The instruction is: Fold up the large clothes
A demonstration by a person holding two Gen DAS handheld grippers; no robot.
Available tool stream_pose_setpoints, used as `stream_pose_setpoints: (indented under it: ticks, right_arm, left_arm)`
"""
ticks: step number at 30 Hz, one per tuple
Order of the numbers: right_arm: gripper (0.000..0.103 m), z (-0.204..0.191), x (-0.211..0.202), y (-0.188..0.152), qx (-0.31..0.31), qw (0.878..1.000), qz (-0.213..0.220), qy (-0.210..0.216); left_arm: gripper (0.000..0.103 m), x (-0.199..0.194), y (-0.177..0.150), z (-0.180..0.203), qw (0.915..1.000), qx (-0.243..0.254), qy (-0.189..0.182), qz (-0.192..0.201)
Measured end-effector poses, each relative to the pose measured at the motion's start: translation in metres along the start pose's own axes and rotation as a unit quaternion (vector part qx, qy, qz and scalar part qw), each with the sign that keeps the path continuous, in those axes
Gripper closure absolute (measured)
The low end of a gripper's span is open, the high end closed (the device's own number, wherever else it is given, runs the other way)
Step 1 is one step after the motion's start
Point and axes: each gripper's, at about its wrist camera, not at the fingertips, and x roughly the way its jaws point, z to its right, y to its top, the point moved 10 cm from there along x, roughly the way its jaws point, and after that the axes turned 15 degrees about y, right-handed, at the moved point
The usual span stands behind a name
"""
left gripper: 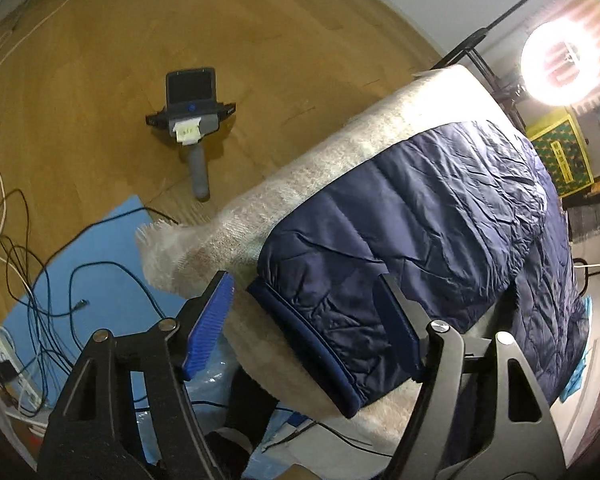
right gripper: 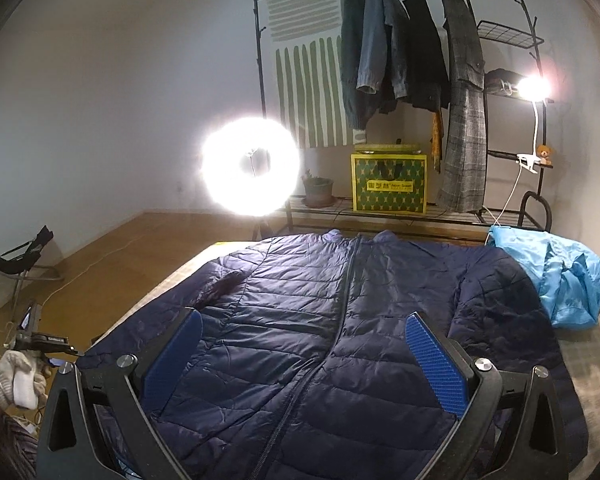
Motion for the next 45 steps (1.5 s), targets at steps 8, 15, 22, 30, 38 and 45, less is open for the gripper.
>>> stream_pose_setpoints:
  ticks: [8,15,22,30,38,45]
  right_arm:
    - [0.000,0.000,0.008,-0.002,0.000,1.000,-0.009,0.002]
    - [0.000,-0.002,0.011,-0.002,-0.006,1.000,-0.012,0.005]
    - [0.000,0.001,0.017,-0.003,0.000,1.000,-0.023,0.009]
    - [0.011,0.006,0.042,-0.008,0.004,0.997,-0.065,0.037]
    - [0.044,0.045,0.066,-0.022,0.031,0.993,-0.106,0.036]
    - [0.047,0.070,0.084,-0.043,0.072,0.986,-0.142,0.046]
  left_arm:
    - [0.048,0.019,0.004,0.002,0.9998,-0.002,0.008,-0.019]
    - [0.093,0.014,0.009,0.006,1.0000,0.002,-0.002,-0.007]
    - [0.096,-0.036,0.016,0.045,0.9966,0.029,-0.060,0.048]
    - [0.096,-0.117,-0.006,0.165,0.9738,0.117,-0.177,0.083]
    - [0.096,-0.153,-0.039,0.295,0.9477,0.200,-0.239,0.069]
    - [0.096,-0.119,-0.068,0.380,0.9411,0.230,-0.248,0.004]
